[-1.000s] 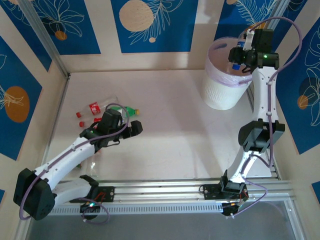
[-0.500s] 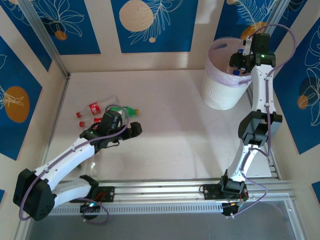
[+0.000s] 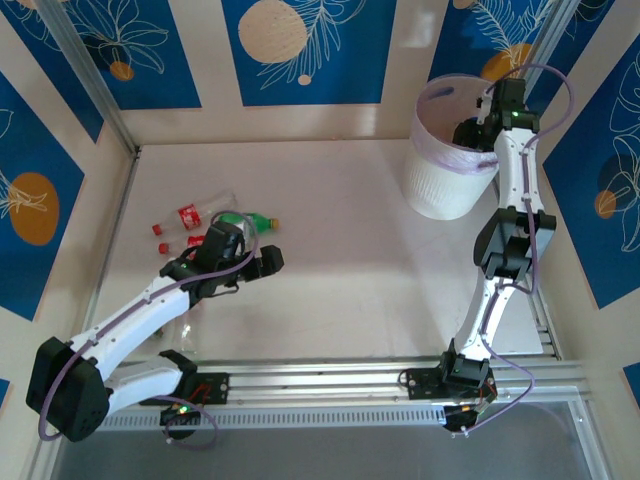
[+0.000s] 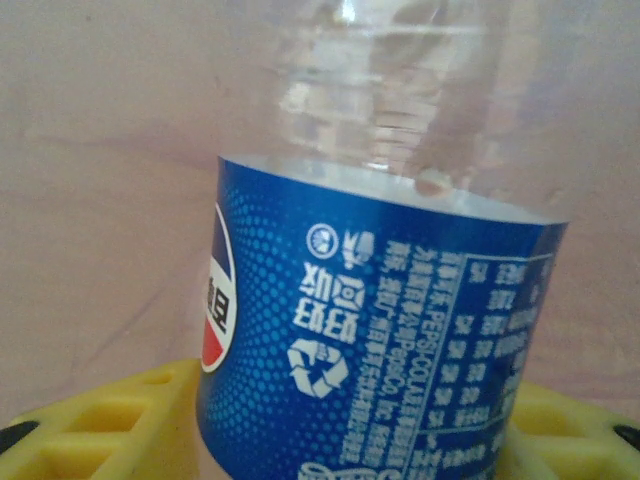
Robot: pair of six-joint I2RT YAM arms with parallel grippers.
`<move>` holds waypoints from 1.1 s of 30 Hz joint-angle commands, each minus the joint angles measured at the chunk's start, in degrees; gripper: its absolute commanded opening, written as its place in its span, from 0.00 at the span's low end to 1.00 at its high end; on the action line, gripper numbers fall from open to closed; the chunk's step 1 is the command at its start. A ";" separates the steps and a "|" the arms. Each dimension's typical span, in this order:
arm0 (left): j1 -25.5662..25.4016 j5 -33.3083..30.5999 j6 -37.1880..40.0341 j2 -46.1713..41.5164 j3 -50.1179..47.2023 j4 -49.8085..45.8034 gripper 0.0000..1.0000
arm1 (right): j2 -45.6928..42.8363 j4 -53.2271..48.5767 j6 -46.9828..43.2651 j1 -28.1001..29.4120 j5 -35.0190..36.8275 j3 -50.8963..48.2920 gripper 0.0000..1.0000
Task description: Put the plastic bottles in the bin
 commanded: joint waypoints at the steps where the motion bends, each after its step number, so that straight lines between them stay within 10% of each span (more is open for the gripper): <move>1: 0.40 -0.75 0.46 -0.12 -0.72 -0.57 1.00 | 1.95 -2.13 -0.90 -0.10 -0.39 1.23 0.00; 18: 0.42 -1.92 0.38 -2.03 -1.17 -2.50 1.00 | 8.73 -3.44 -2.13 0.39 -0.08 -0.23 0.01; 33: 0.46 -2.86 1.23 -1.64 -0.24 -4.26 1.00 | 8.15 -4.42 -2.13 1.63 0.43 2.59 0.72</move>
